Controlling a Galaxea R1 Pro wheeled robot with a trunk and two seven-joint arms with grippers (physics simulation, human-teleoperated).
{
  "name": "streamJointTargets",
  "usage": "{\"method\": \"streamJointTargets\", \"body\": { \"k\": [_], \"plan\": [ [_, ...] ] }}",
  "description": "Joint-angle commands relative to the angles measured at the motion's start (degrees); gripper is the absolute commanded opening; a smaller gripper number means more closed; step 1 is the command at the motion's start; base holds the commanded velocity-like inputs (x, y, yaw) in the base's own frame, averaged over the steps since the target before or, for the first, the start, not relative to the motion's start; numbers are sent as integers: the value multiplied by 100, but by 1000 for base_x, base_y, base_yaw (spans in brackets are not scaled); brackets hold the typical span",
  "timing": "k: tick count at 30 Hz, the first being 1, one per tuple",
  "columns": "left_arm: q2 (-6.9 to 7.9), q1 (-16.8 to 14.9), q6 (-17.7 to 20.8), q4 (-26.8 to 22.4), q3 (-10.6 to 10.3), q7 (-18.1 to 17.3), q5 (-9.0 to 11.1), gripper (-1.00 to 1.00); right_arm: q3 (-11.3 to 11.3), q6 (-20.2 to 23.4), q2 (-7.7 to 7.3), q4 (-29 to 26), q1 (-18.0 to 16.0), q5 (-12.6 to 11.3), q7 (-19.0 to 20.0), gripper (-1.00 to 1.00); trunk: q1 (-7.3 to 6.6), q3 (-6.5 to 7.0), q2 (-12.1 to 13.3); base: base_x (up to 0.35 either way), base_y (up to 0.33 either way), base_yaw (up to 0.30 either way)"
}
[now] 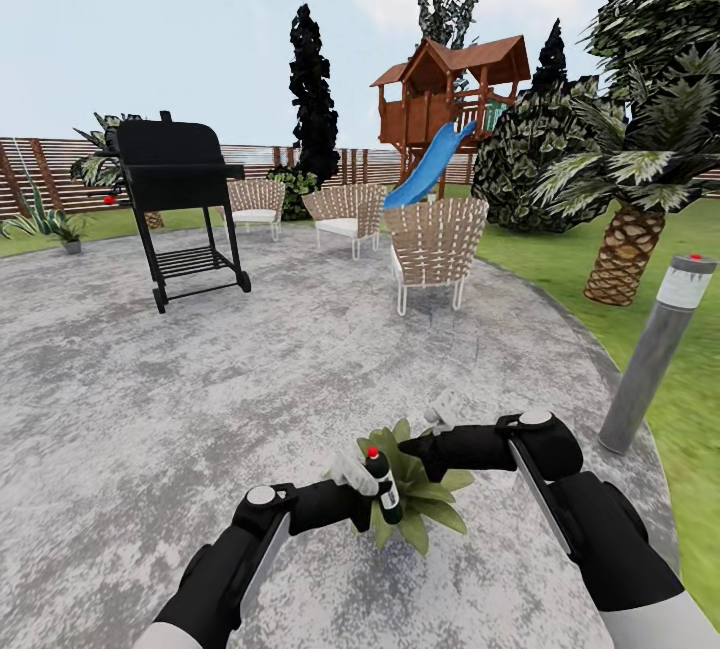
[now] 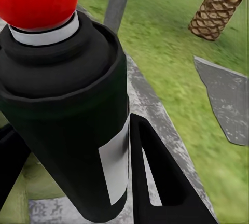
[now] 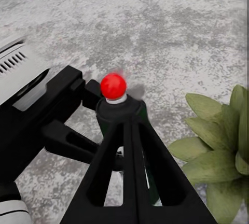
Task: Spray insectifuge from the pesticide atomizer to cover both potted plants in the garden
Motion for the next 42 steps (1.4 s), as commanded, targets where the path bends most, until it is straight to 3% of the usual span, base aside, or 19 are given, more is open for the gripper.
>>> {"method": "streamJointTargets", "body": {
  "k": [1,11,21,42],
  "plan": [
    [-2,-3,29,-13,-8,-41,-10,-100,-2,11,-2,-6,-5,59,47,-100,-1,-6,-3,0,0,0],
    [-49,-6,35,-24,-375,7,-33,-100,3,5,19,-4,-5,59,26,-100,-1,-6,-3,0,0,0],
    [-94,-8,62,-60,-378,5,-2,-100,79,10,106,2,-5,68,25,-100,-1,-6,-3,0,0,0],
    [-98,-5,71,-247,-385,-61,8,-100,80,-5,105,2,-5,68,32,-100,-1,-6,-3,0,0,0]
  ]
}}
